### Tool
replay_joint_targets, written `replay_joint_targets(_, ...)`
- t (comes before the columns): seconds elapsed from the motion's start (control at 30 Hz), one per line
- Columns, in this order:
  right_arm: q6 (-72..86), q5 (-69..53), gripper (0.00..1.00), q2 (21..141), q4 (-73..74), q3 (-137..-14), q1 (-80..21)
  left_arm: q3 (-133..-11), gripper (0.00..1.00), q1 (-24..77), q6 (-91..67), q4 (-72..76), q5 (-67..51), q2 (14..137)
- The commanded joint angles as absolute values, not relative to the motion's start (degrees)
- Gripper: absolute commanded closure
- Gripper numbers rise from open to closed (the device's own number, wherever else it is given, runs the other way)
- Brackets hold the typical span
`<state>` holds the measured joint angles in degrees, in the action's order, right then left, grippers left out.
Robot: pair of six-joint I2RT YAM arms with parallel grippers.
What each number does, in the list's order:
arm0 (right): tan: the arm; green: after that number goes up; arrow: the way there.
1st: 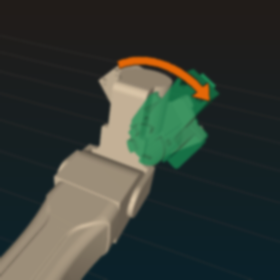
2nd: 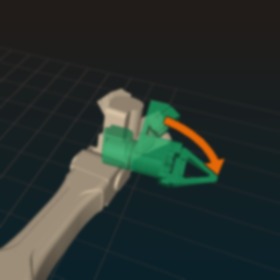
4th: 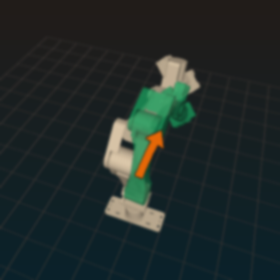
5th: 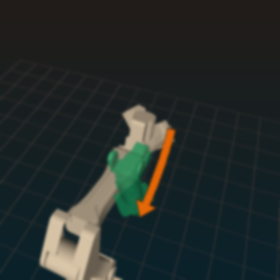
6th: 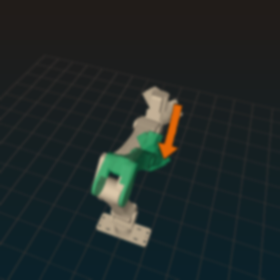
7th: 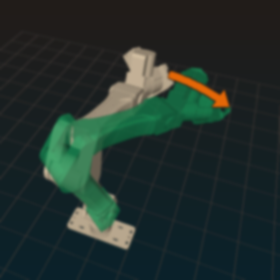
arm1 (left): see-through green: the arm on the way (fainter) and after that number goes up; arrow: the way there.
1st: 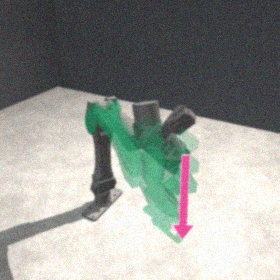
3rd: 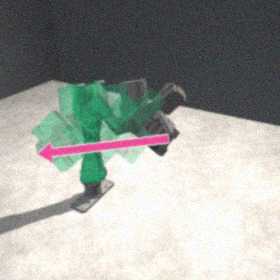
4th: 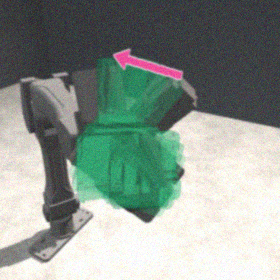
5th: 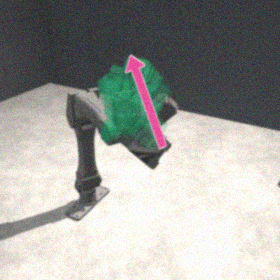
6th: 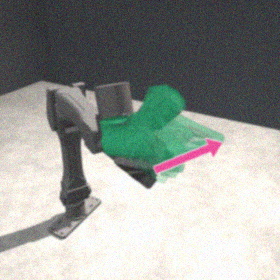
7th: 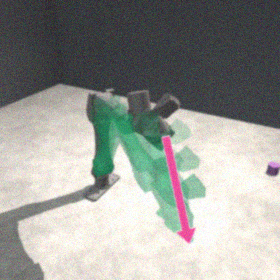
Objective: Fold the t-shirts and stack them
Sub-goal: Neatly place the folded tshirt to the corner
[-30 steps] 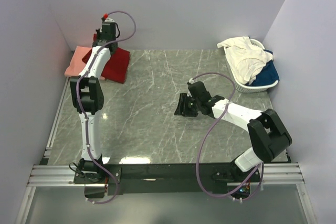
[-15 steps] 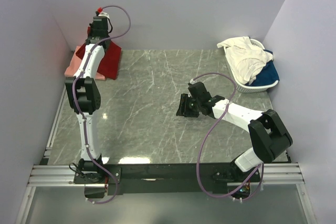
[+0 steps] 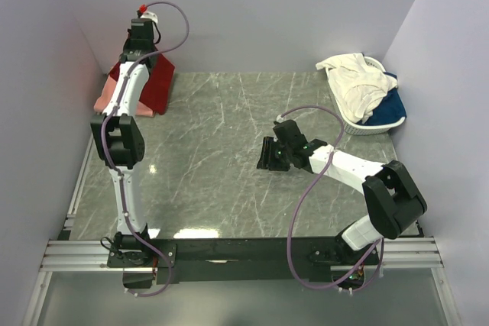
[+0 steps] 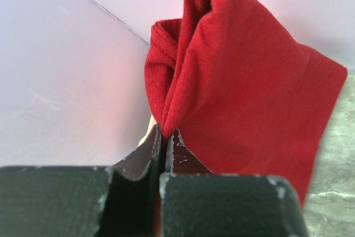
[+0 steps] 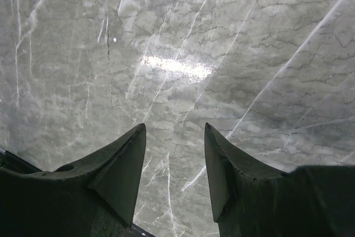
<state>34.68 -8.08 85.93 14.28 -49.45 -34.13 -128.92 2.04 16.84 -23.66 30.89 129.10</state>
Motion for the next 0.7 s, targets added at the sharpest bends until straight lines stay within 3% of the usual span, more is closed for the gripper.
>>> replay_joint_targets(0.0, 34.89, -6.77, 0.47, 82.71, 13.89, -49.13, -34.80, -130.96, 1.00, 1.67, 17.31, -20.66, 30.15, 122.61)
replay_joint_targets(0.5, 33.84, -6.15, 0.47, 85.43, 15.47, -51.15, -34.98, -129.90, 0.99, -3.51, 15.12, -17.67, 25.67, 129.27)
replay_joint_targets(0.57, 33.58, -5.98, 0.47, 85.87, 15.91, -51.85, -34.98, -129.82, 0.92, -5.18, 14.16, -15.66, 25.75, 130.69)
replay_joint_targets(0.67, 33.31, -5.80, 0.46, 86.04, 16.52, -52.56, -34.98, -129.20, 0.74, -6.50, 11.96, -12.66, 26.27, 132.00)
